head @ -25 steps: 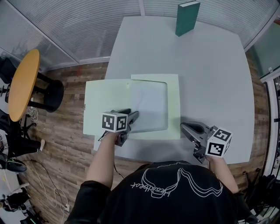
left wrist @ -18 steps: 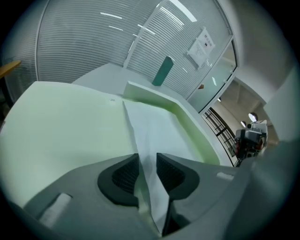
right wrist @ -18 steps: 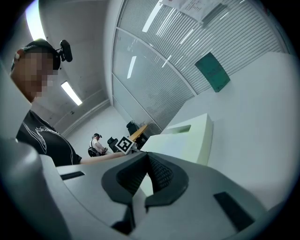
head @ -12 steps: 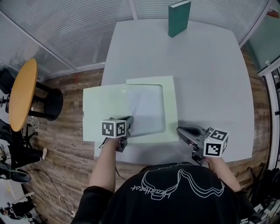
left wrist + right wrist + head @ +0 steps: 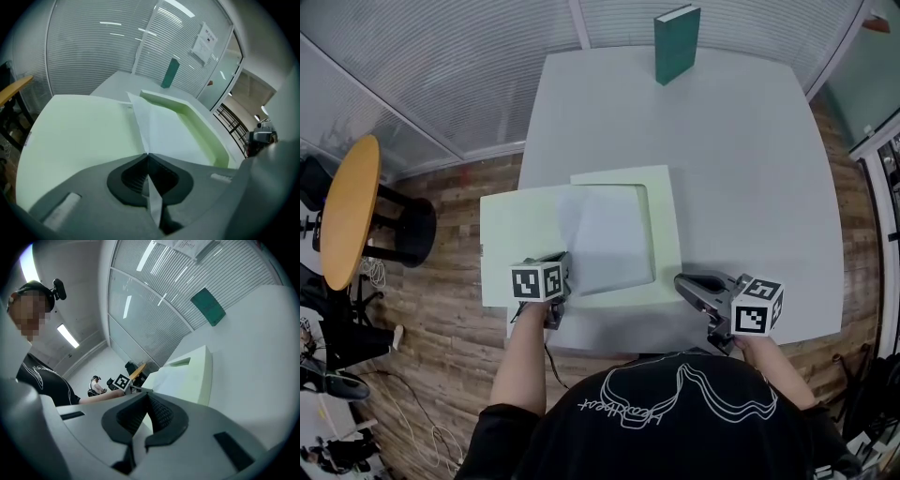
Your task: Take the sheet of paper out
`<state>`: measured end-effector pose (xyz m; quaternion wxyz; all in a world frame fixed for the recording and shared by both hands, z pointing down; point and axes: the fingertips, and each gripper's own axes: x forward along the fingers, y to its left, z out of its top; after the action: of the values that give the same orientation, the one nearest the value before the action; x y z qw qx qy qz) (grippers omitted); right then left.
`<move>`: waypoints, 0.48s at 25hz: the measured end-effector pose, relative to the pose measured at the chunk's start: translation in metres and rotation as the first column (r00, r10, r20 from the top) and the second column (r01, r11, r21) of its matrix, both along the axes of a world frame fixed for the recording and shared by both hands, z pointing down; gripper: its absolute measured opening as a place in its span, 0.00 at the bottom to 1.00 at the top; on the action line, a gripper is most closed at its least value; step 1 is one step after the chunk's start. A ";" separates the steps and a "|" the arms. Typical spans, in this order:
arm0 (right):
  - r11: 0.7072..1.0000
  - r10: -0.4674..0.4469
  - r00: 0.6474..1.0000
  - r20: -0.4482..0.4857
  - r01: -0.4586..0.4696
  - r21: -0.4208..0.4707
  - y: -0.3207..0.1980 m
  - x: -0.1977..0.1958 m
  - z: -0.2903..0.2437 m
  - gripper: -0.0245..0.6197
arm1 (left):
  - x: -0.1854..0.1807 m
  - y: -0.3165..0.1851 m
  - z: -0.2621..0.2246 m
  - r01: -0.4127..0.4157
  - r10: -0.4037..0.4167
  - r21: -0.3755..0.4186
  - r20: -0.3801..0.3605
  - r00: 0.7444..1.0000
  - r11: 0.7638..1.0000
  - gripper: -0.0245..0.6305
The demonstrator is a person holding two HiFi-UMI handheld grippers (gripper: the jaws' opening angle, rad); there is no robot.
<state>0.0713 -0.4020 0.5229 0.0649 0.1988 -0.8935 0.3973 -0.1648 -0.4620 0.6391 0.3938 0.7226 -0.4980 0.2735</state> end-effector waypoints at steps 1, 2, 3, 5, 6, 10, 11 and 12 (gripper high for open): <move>1.000 0.001 1.000 0.000 -0.001 -0.001 0.003 -0.002 -0.001 0.05 | -0.004 0.001 -0.002 0.007 -0.007 0.007 0.004 1.000 1.000 0.06; 1.000 0.001 1.000 0.001 -0.001 -0.001 0.006 -0.004 -0.002 0.05 | -0.008 0.003 -0.003 0.015 -0.015 0.013 0.009 1.000 1.000 0.06; 1.000 0.000 1.000 0.002 0.000 -0.001 0.010 -0.007 -0.003 0.05 | -0.013 0.005 -0.005 0.024 -0.025 0.018 0.016 1.000 1.000 0.06; 1.000 -0.003 1.000 0.003 0.003 0.001 0.019 -0.014 -0.007 0.05 | -0.025 0.011 -0.007 0.042 -0.043 0.025 0.036 0.998 0.999 0.06; 1.000 -0.004 1.000 0.004 0.004 0.002 0.024 -0.018 -0.008 0.05 | -0.032 0.015 -0.008 0.050 -0.051 0.029 0.047 0.998 0.998 0.06; 1.000 -0.002 1.000 0.007 0.002 -0.001 0.038 -0.028 -0.014 0.05 | -0.053 0.025 -0.018 0.074 -0.078 0.048 0.083 0.994 0.996 0.06; 1.000 -0.002 1.000 0.008 0.002 0.000 0.040 -0.030 -0.015 0.05 | -0.058 0.027 -0.020 0.079 -0.083 0.052 0.093 0.992 0.996 0.06; 1.000 -0.001 1.000 0.008 0.001 0.001 0.043 -0.032 -0.016 0.05 | -0.063 0.029 -0.023 0.084 -0.090 0.056 0.102 0.991 0.995 0.06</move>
<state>0.0388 -0.3593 0.5065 0.0612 0.1968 -0.8941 0.3976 -0.2277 -0.4333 0.6161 0.3600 0.6949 -0.5558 0.2804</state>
